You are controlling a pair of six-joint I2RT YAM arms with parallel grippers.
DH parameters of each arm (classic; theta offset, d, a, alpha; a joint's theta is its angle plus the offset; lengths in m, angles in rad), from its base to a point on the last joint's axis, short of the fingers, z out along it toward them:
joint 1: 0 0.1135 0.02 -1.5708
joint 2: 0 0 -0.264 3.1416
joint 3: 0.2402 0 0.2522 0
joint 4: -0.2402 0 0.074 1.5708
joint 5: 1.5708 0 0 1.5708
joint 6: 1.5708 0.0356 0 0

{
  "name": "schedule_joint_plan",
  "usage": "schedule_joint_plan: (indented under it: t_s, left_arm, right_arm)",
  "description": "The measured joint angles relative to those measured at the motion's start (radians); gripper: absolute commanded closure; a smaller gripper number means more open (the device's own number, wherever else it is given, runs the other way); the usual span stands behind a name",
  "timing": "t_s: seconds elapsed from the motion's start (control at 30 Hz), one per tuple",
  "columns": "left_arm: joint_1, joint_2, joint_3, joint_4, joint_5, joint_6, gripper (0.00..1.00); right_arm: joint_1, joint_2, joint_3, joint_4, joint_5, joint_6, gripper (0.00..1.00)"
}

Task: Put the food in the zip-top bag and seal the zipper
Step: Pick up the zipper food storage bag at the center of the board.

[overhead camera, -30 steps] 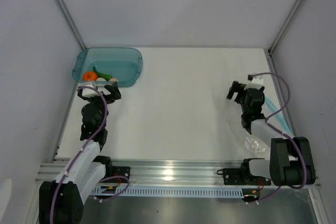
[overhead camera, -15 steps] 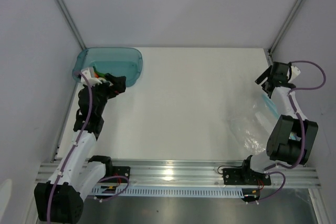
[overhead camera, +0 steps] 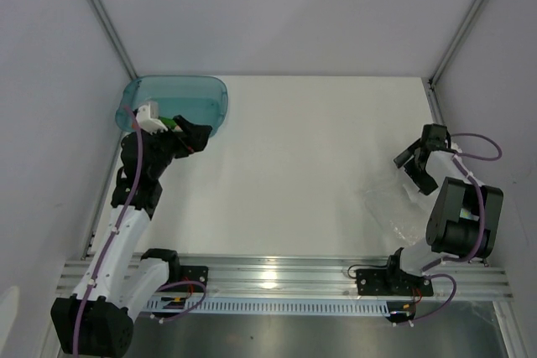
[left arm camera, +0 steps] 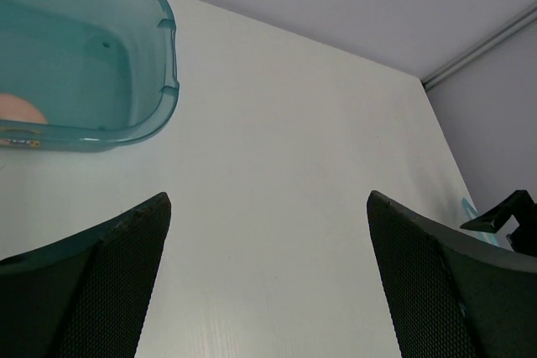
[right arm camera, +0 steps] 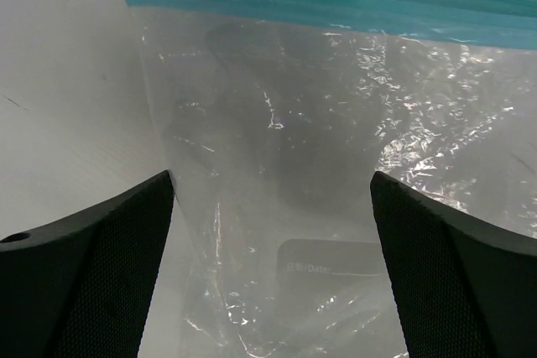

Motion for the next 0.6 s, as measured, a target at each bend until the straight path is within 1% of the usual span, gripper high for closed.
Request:
schedule_joint_plan:
  t_s: [0.1, 0.27, 0.4, 0.6]
  left_arm:
    - [0.000, -0.002, 0.000, -0.022, 0.009, 0.000, 0.01]
    - [0.000, -0.021, 0.000, -0.042, 0.025, -0.001, 0.00]
    - [0.000, -0.040, 0.000, -0.072, 0.034, 0.000, 0.00]
    - [0.000, -0.074, 0.000, -0.101, 0.074, 0.005, 0.00]
  right_arm:
    - [0.036, 0.047, -0.006, 0.010, -0.037, -0.005, 0.00]
    - [0.172, 0.137, 0.048, 0.017, -0.083, -0.040, 0.01]
    - [0.301, 0.213, 0.137, 0.024, -0.109, -0.090, 0.00]
    - [0.568, 0.312, 0.341, 0.000, -0.165, -0.237, 0.01]
